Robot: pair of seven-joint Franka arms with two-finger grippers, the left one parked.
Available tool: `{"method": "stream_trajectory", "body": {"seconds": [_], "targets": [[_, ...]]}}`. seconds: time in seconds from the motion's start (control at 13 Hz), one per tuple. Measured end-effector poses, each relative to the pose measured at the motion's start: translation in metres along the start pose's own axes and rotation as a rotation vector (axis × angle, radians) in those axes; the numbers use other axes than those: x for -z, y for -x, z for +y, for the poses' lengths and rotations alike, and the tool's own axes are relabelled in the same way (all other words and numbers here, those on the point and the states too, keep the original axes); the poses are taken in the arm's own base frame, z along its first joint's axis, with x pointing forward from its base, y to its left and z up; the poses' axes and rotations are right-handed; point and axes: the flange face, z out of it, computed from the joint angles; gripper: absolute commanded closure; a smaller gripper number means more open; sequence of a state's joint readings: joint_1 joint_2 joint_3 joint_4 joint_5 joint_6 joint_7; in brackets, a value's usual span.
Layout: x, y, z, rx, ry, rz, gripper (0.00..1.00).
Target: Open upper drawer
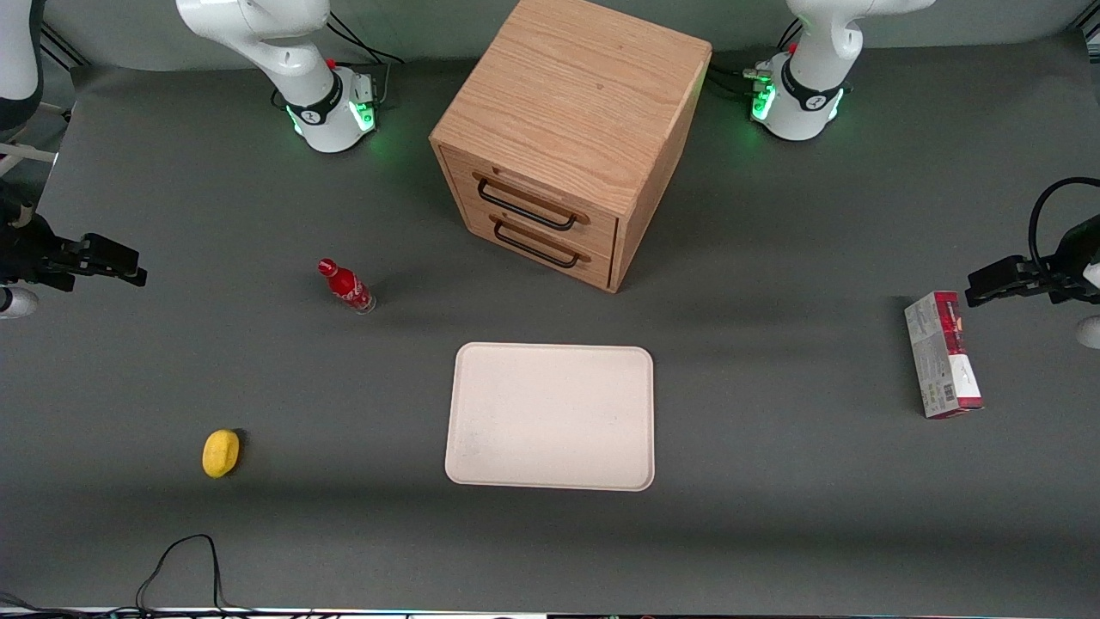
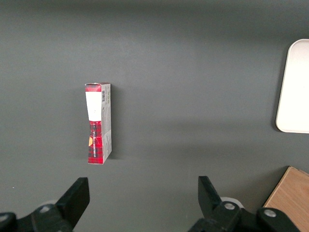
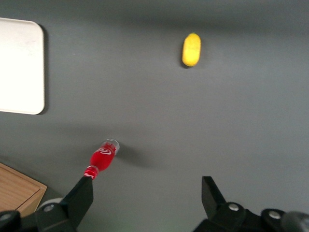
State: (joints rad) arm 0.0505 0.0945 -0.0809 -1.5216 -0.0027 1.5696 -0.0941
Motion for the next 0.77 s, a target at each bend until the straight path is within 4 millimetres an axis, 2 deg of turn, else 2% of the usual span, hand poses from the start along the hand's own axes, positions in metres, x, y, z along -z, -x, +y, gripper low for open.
{"method": "stream_trajectory", "body": {"seconds": [0.15,0.46,0.62,0.77], "targets": [[0.000,-0.011,-0.044,0.075,0.004,0.007,0.00],[-0.005,-0.032,-0.148,0.241,0.015,0.022,0.00],[-0.012,-0.034,-0.199,0.317,0.007,0.019,0.00],[-0.023,-0.027,-0.250,0.393,-0.008,0.004,0.00]]}}
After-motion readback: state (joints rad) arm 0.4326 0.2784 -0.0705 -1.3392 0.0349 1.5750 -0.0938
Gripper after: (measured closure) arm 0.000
